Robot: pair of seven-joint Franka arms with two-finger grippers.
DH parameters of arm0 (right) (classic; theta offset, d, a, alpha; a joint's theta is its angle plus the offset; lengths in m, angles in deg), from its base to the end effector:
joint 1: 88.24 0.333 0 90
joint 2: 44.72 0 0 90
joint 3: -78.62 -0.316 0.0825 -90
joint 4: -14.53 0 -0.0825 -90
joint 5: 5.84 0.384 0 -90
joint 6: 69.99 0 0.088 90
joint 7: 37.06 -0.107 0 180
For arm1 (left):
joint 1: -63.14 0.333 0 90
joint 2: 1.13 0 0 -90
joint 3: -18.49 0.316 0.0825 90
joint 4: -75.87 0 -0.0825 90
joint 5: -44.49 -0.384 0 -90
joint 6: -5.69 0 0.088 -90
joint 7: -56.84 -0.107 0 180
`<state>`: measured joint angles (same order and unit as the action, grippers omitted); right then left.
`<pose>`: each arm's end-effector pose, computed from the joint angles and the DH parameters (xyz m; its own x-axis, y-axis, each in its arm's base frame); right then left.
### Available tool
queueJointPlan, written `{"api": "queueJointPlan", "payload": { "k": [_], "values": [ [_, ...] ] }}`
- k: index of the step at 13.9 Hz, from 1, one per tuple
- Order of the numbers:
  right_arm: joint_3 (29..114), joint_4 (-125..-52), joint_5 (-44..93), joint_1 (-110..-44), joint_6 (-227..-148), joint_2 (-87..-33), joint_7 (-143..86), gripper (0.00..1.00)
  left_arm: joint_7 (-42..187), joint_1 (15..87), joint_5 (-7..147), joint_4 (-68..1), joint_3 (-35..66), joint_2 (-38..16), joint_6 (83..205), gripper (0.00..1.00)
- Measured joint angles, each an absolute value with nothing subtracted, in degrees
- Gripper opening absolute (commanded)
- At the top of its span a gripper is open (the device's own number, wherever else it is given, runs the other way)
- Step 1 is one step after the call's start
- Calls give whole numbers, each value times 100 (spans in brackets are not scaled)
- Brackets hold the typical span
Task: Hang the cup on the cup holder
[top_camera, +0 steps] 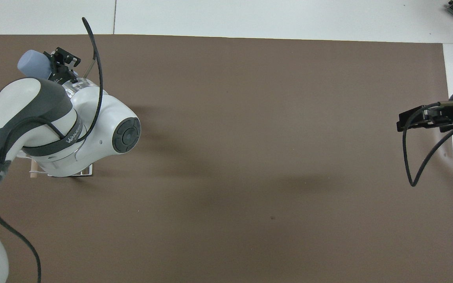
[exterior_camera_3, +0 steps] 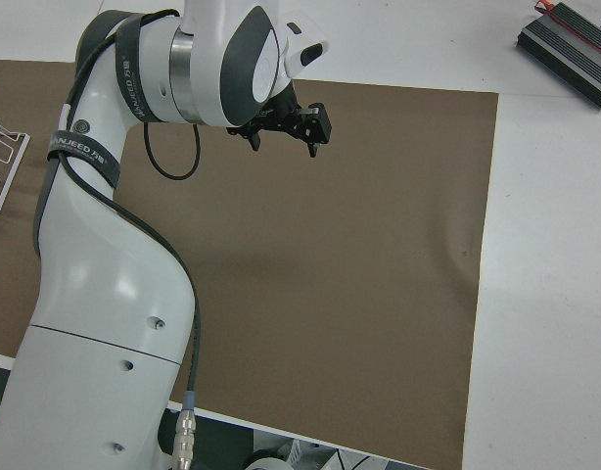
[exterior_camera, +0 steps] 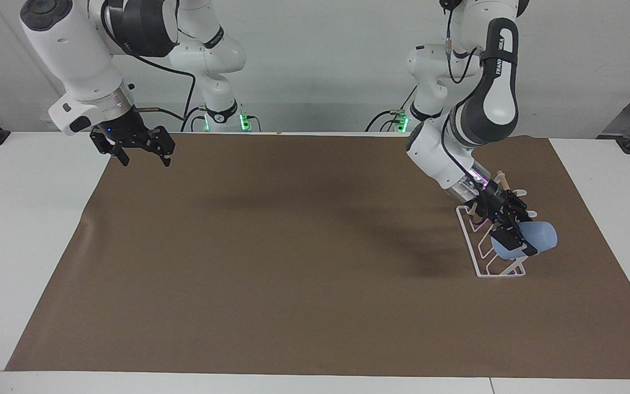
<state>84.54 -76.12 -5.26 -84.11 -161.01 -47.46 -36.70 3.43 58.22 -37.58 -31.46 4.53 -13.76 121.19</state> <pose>0.5689 -0.0154 0.5939 0.9988 -0.0252 -0.0411 -0.0254 -0.9997 -0.0054 0.6151 -0.1394 0.4341 -0.0438 -0.4213 -0.9059 -0.8168 0.5372 -0.2103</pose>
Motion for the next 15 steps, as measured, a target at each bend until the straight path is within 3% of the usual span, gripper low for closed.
{"api": "queueJointPlan", "payload": {
  "k": [15],
  "values": [
    [8450,-7612,-526,-8409,-16101,-4746,-3670,100,1309,5900,-3767,-3752,482,-1132,11855,0]
  ]
}}
